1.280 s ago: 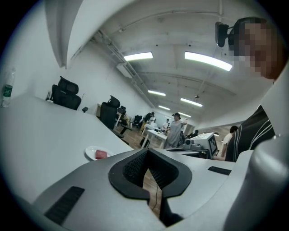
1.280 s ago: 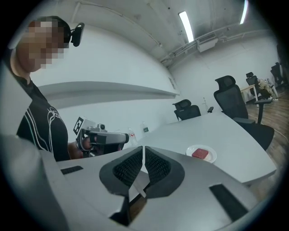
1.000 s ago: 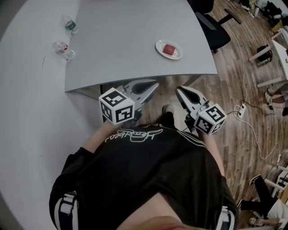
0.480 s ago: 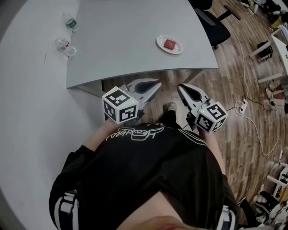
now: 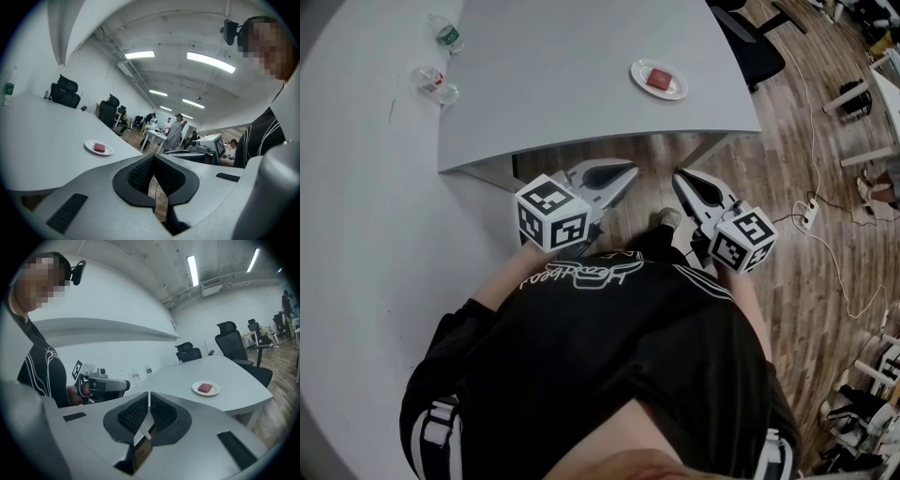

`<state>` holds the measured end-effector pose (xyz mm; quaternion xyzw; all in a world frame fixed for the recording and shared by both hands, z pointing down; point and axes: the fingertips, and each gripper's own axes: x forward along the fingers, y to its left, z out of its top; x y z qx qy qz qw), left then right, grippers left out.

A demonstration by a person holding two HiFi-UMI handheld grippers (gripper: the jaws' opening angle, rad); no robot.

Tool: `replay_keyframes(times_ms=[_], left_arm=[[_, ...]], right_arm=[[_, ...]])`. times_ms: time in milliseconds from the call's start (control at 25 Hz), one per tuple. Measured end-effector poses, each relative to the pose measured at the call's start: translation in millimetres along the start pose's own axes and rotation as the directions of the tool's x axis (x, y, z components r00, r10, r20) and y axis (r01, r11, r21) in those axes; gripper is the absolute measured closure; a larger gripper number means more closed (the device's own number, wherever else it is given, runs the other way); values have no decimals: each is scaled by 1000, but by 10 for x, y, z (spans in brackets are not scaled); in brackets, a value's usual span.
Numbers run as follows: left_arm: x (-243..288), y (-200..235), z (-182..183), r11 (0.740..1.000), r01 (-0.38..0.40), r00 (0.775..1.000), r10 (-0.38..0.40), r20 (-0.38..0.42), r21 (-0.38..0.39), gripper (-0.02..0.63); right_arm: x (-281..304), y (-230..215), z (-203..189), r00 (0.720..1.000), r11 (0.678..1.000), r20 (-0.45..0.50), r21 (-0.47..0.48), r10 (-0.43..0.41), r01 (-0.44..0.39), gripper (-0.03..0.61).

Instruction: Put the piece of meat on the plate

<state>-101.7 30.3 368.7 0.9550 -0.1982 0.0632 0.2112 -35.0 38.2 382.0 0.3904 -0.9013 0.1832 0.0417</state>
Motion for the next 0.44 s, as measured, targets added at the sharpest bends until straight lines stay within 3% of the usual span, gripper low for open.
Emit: replay_keyframes(times_ms=[440], left_arm=[[-16,74,-111,1000,-2,1000,2,-29,-7,606]], right_arm=[[43,52,-87,1000,1000,-24,-14,-12,12,560]])
